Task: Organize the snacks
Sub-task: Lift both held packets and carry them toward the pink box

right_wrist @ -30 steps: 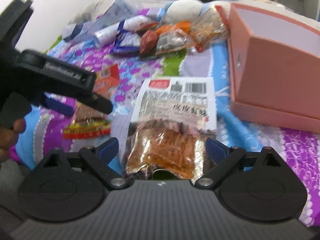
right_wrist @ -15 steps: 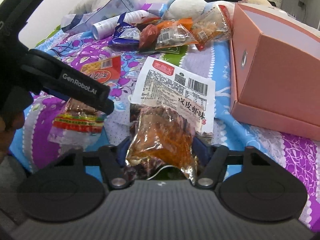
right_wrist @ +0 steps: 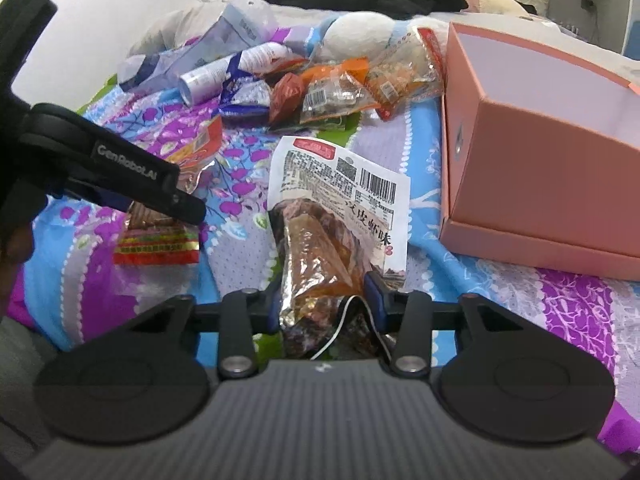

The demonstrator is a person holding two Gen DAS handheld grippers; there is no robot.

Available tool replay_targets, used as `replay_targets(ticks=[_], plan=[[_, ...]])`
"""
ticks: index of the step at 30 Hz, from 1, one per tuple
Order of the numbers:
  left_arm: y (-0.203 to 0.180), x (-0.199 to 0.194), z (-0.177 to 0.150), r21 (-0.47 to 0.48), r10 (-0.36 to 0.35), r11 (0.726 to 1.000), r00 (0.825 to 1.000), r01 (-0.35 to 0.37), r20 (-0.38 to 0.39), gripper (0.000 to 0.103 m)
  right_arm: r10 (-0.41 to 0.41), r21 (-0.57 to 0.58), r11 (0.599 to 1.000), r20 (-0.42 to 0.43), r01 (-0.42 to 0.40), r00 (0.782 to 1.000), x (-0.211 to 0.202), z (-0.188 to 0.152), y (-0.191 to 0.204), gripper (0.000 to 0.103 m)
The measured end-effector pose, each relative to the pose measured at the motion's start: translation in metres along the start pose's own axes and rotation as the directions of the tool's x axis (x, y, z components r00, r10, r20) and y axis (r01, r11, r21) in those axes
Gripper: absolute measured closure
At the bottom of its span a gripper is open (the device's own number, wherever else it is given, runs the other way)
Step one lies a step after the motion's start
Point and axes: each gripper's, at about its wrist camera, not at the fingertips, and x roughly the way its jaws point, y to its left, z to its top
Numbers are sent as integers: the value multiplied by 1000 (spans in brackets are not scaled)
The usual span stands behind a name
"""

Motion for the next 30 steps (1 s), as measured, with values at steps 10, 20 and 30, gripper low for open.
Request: replay_targets(ticks=[10, 20, 30], plan=[[-10, -62, 10, 3, -48, 999, 994, 48, 94, 41, -7, 24, 1000, 80, 6, 997, -39, 20, 1, 60], [-21, -101, 16, 25, -119, 993, 978, 116, 169, 41, -44, 35, 999, 156, 39, 987, -75, 37, 1, 61], [-56, -111, 33, 85, -209, 977, 955, 196, 208, 41, -111, 79, 992, 206, 97, 972, -95, 45, -23, 62]])
